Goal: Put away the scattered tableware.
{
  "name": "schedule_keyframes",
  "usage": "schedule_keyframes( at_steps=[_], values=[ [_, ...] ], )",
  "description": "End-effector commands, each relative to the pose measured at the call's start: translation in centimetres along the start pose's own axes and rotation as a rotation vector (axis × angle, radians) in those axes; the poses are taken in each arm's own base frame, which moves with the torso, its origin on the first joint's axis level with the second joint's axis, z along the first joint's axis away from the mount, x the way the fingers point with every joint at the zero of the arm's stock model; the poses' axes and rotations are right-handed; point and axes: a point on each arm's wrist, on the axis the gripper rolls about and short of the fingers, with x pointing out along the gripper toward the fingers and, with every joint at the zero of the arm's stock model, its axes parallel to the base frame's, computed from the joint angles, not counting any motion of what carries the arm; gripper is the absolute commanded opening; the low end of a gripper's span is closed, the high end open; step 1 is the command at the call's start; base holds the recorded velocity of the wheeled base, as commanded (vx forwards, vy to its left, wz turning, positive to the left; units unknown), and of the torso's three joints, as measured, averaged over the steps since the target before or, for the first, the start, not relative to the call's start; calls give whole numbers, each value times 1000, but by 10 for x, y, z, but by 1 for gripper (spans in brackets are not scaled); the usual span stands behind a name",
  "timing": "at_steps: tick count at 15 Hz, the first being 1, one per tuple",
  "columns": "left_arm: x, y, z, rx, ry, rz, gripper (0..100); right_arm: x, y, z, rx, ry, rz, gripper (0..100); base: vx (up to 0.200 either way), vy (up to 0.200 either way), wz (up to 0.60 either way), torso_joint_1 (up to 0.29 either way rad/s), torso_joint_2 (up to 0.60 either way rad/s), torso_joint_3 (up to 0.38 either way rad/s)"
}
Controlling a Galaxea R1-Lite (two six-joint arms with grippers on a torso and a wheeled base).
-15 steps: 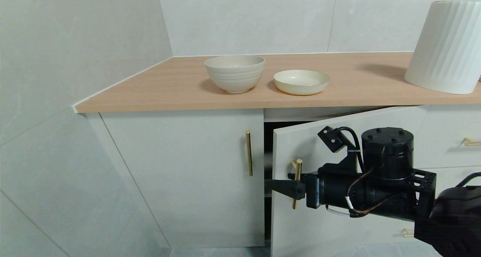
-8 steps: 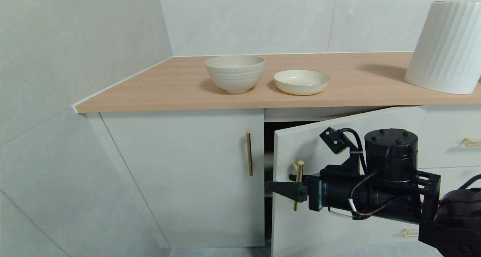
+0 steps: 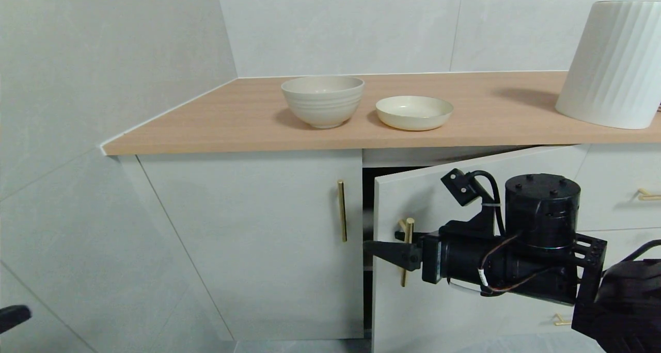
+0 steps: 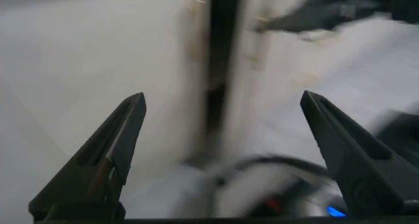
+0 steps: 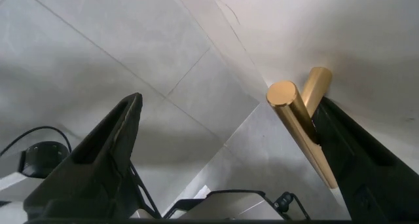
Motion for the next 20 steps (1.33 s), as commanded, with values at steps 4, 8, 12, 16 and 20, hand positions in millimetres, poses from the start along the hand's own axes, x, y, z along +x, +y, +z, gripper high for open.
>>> schedule_keyframes(
  at_steps=[4,8,12,16,20],
  values=[
    [106,54,3,-252,353,-236,100,2,-2,-2,4,10,-3,100,0,0,0,0,0,0],
    [131,59,-19,-306,453,-277,100,4,-5,-7,10,25,-10,100,0,0,0,0,0,0],
    [136,54,-23,-327,473,-309,100,4,-4,-6,9,24,-11,100,0,0,0,0,0,0],
    [137,52,-20,-358,450,-311,100,4,-4,-6,8,24,-10,100,0,0,0,0,0,0],
    [145,54,-19,-353,445,-320,0,4,-4,-6,8,24,-10,100,0,0,0,0,0,0]
  ],
)
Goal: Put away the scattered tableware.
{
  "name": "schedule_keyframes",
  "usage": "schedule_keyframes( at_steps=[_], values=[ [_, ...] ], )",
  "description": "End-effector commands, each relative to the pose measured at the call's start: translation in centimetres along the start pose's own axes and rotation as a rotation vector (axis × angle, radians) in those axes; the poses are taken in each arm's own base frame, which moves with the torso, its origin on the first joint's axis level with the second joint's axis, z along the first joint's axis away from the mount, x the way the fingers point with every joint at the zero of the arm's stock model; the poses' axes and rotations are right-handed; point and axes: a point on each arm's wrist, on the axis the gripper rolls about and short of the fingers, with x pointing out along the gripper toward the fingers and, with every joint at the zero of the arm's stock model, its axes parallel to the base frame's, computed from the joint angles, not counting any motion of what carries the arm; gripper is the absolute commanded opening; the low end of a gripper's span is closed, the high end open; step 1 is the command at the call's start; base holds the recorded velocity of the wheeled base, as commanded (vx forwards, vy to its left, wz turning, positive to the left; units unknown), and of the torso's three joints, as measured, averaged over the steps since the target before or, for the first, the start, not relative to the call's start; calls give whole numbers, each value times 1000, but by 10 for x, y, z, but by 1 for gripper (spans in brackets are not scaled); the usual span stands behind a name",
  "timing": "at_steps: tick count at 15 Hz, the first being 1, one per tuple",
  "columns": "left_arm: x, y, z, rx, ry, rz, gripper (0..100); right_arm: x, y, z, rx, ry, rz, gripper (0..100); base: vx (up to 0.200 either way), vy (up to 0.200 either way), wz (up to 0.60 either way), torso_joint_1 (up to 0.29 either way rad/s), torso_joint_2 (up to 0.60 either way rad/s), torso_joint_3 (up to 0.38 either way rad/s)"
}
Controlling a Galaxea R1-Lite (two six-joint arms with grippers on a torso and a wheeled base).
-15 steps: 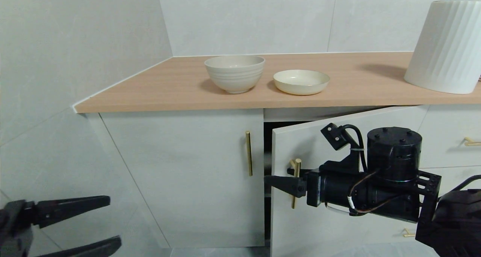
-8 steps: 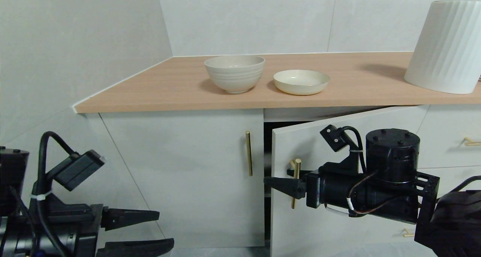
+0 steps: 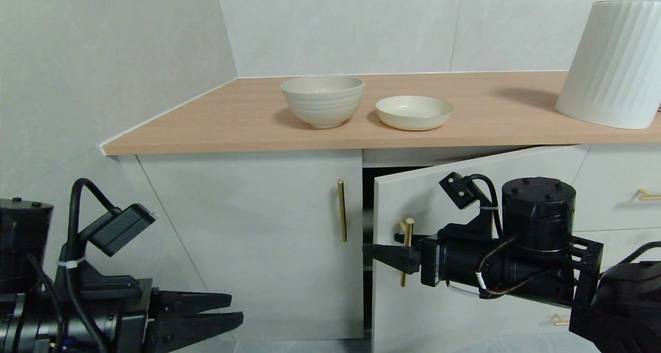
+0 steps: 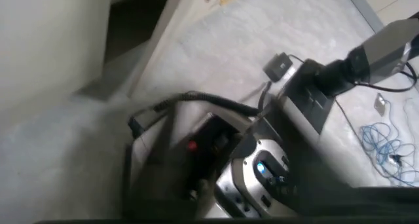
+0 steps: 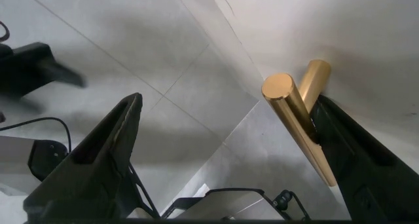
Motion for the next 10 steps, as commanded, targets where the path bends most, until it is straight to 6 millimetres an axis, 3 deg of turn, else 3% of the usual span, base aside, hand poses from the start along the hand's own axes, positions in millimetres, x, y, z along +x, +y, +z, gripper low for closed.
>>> schedule_keyframes(
  at_steps=[1,6,8,10],
  values=[
    [5,4,2,13,-5,0,0,1,0,-1,0,4,0,100,0,0,0,0,0,0],
    [23,0,-7,86,52,-33,0,0,0,-1,0,4,0,100,0,0,0,0,0,0],
    [31,-4,2,112,30,-46,0,0,1,0,-1,0,2,100,0,0,0,0,0,0],
    [53,-6,29,106,-31,-91,0,1,0,-2,1,6,-1,100,0,0,0,0,0,0]
  ],
)
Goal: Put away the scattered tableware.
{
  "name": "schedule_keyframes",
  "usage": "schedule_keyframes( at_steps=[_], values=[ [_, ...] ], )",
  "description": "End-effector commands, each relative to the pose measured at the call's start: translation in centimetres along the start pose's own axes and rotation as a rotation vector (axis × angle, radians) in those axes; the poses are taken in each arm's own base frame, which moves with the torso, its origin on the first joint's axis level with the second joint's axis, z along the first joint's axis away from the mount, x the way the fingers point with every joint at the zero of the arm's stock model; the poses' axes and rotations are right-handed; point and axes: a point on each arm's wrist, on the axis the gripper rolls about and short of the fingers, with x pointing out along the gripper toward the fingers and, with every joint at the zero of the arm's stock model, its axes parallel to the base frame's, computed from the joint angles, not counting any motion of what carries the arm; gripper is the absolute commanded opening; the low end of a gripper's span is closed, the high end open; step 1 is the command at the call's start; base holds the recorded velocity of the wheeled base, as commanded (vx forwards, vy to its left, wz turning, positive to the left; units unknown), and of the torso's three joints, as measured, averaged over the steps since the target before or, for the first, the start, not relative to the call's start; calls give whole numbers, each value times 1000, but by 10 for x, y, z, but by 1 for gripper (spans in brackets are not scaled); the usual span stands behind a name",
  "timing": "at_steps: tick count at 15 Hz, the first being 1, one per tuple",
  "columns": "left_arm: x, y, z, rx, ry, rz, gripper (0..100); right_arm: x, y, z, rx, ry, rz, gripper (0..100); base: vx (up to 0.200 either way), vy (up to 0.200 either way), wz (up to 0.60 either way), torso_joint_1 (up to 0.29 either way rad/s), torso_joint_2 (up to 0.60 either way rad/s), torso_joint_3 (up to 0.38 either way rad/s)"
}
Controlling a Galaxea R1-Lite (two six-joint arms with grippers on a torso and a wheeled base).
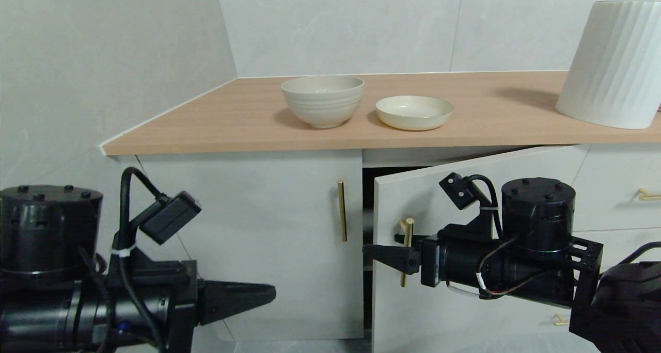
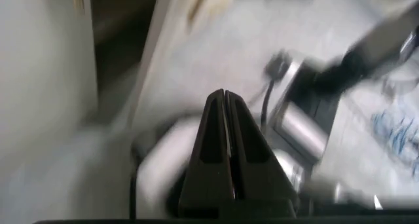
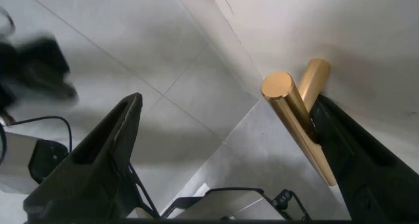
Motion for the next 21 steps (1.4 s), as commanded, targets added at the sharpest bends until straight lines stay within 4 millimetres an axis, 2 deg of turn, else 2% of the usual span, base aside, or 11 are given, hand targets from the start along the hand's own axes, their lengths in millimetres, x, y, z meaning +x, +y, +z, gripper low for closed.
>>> schedule_keyframes(
  at_steps=[1,2,3,7,8,10,11,13,14,16,21],
  values=[
    [20,3,17,-13,-20,-29,0,1,-1,-1,1,4,-1,100,0,0,0,0,0,0],
    [32,1,35,-15,-81,-52,0,1,-1,-1,1,4,-1,100,0,0,0,0,0,0],
    [40,6,39,4,-109,-60,0,1,0,-1,-1,3,0,100,0,0,0,0,0,0],
    [63,9,12,90,-167,-60,0,-1,-1,-1,0,2,-5,100,0,0,0,0,0,0],
    [69,8,6,163,-205,19,0,-2,0,-1,0,1,-4,100,0,0,0,0,0,0],
    [81,6,-2,169,-181,32,0,-1,-1,-2,2,6,-7,100,0,0,0,0,0,0],
    [96,9,-13,170,-147,18,0,1,-3,-5,6,17,-11,100,0,0,0,0,0,0],
    [110,15,-16,190,-191,0,0,2,-4,-5,7,19,-13,100,0,0,0,0,0,0],
    [129,27,-21,203,-228,18,0,2,-4,-5,6,17,-13,100,0,0,0,0,0,0],
    [147,40,-30,201,-262,78,0,1,-3,-5,5,15,-11,100,0,0,0,0,0,0],
    [158,45,-27,196,-294,78,0,1,-3,-4,5,14,-11,100,0,0,0,0,0,0]
  ],
)
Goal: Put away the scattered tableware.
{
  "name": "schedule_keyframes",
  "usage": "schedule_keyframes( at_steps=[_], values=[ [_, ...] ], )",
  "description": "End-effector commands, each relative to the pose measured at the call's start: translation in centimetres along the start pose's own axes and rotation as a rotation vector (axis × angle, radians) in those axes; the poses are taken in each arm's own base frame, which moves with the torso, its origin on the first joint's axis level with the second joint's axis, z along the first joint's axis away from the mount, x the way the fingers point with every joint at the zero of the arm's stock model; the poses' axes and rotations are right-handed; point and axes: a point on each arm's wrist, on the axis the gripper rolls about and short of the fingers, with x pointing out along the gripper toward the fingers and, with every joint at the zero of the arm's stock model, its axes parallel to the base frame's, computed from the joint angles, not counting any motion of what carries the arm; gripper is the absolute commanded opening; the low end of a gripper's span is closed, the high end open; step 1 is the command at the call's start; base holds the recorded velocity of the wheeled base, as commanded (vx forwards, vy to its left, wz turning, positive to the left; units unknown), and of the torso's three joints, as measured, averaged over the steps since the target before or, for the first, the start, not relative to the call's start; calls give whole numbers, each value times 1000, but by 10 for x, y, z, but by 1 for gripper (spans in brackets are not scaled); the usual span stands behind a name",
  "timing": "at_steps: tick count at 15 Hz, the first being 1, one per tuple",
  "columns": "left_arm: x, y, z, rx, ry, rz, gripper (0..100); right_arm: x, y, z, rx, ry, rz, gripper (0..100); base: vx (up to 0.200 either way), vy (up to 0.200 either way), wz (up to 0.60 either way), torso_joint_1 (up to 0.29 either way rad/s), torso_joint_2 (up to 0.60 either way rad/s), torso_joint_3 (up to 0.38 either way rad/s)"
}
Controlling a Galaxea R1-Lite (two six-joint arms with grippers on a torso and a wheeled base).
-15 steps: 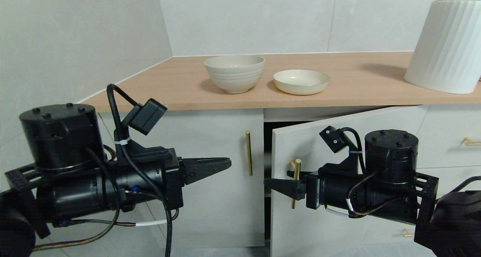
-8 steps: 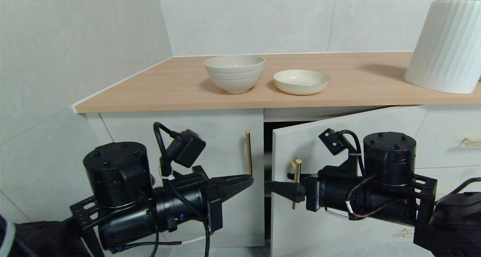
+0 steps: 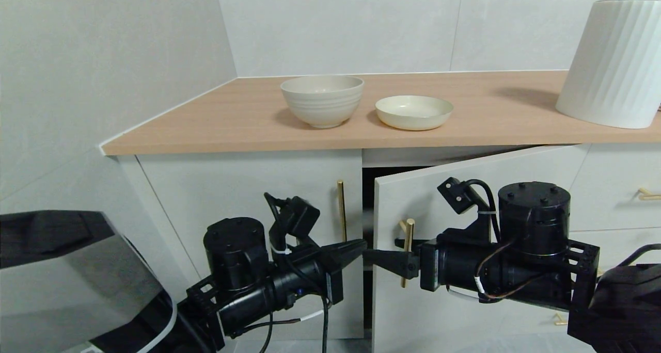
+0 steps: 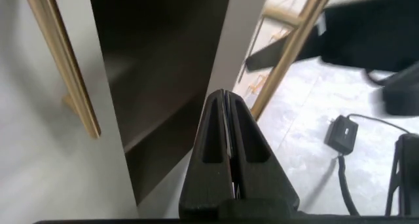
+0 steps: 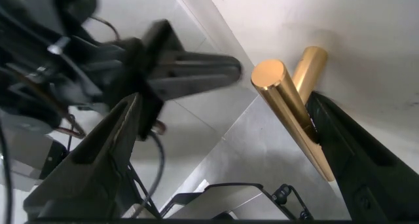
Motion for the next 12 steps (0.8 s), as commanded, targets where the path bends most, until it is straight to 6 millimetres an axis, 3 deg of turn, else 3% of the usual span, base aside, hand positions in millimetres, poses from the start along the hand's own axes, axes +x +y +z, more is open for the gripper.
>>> schedule_keyframes(
  at_steps=[1,12],
  values=[
    [5,5,-10,-13,32,9,0,0,0,0,-1,-1,1,100,0,0,0,0,0,0],
    [32,19,-15,2,-29,79,0,1,-1,-3,-2,10,-1,100,0,0,0,0,0,0]
  ],
)
